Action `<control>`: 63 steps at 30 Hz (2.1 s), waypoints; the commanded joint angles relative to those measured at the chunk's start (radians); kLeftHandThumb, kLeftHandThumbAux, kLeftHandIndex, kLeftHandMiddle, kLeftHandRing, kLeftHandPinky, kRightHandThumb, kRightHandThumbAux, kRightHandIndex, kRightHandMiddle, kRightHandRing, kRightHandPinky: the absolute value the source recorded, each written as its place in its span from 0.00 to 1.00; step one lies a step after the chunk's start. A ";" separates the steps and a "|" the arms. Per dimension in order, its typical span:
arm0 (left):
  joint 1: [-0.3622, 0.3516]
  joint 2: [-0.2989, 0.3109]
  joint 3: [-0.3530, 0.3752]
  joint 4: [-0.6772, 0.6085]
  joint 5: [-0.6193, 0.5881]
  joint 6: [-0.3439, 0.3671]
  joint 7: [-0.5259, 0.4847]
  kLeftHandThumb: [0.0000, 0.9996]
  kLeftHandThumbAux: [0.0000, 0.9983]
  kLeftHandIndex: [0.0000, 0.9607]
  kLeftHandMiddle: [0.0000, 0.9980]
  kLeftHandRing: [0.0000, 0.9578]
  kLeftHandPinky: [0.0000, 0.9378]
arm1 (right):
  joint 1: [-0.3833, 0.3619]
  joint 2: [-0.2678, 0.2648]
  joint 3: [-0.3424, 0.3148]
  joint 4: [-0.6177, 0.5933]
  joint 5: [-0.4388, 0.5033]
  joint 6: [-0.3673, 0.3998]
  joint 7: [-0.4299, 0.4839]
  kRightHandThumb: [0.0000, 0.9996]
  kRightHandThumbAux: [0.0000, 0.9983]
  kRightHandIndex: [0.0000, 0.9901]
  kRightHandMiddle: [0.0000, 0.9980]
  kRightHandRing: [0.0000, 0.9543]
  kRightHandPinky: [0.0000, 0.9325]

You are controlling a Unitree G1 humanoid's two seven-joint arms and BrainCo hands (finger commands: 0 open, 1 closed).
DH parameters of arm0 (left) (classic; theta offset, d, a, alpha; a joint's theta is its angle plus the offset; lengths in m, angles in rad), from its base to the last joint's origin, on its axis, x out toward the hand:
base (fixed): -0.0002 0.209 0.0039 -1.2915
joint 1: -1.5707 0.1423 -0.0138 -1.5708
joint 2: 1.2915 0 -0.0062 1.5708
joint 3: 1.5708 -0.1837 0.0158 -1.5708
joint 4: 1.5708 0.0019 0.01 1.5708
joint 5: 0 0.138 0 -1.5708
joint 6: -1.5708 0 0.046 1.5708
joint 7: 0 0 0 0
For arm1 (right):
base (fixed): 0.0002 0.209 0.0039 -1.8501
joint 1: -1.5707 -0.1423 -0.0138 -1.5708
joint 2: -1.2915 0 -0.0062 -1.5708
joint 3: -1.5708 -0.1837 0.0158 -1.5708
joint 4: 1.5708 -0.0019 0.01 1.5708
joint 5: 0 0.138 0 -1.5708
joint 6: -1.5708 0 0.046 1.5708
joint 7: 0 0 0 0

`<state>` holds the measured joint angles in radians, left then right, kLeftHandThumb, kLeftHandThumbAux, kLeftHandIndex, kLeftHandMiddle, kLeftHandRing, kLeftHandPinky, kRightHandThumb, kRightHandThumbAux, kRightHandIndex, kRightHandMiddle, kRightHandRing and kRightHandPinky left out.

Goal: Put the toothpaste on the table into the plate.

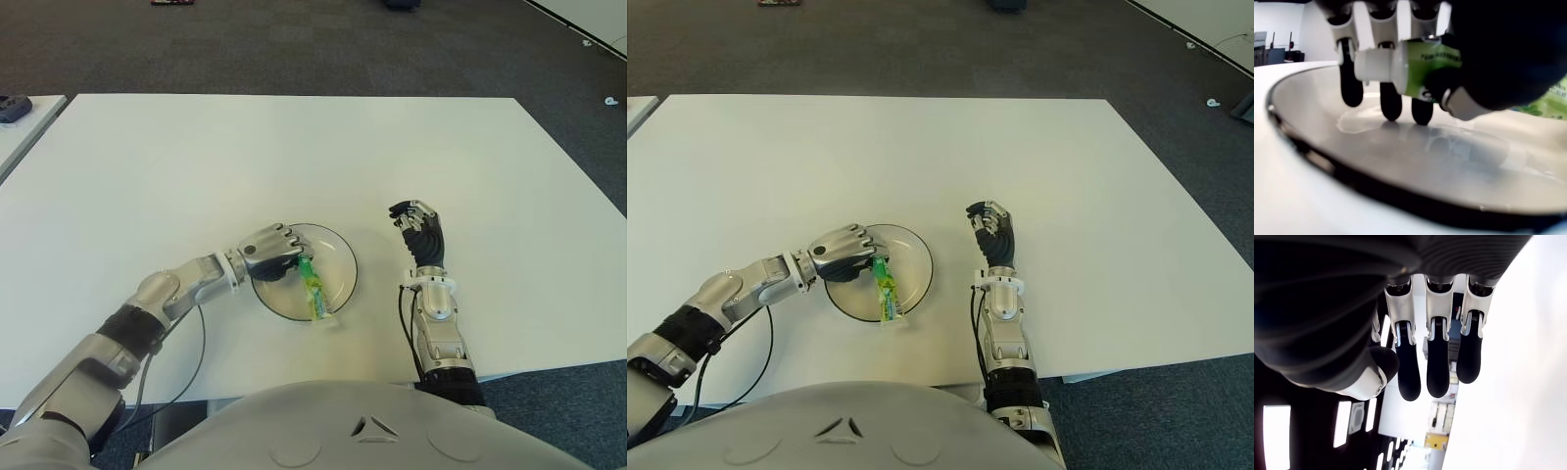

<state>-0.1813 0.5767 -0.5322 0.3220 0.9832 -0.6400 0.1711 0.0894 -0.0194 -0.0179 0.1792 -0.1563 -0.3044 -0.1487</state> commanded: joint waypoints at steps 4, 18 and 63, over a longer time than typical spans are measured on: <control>0.012 0.003 -0.034 0.036 0.065 0.047 0.074 0.71 0.71 0.45 0.82 0.88 0.91 | 0.005 0.000 0.002 -0.007 0.001 0.012 -0.001 0.71 0.73 0.43 0.47 0.46 0.49; 0.072 -0.033 0.013 -0.028 -0.003 0.130 0.139 0.16 0.50 0.06 0.10 0.13 0.16 | 0.002 0.000 0.002 -0.005 -0.003 0.017 -0.004 0.71 0.73 0.43 0.47 0.47 0.48; 0.068 -0.078 0.154 -0.037 -0.551 -0.061 0.074 0.08 0.42 0.00 0.00 0.00 0.00 | -0.008 -0.018 0.008 0.032 0.000 -0.063 0.012 0.70 0.73 0.43 0.46 0.47 0.50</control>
<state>-0.1330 0.5072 -0.4219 0.3149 0.5712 -0.6878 0.3389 0.0892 -0.0334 -0.0162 0.1976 -0.1573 -0.3562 -0.1435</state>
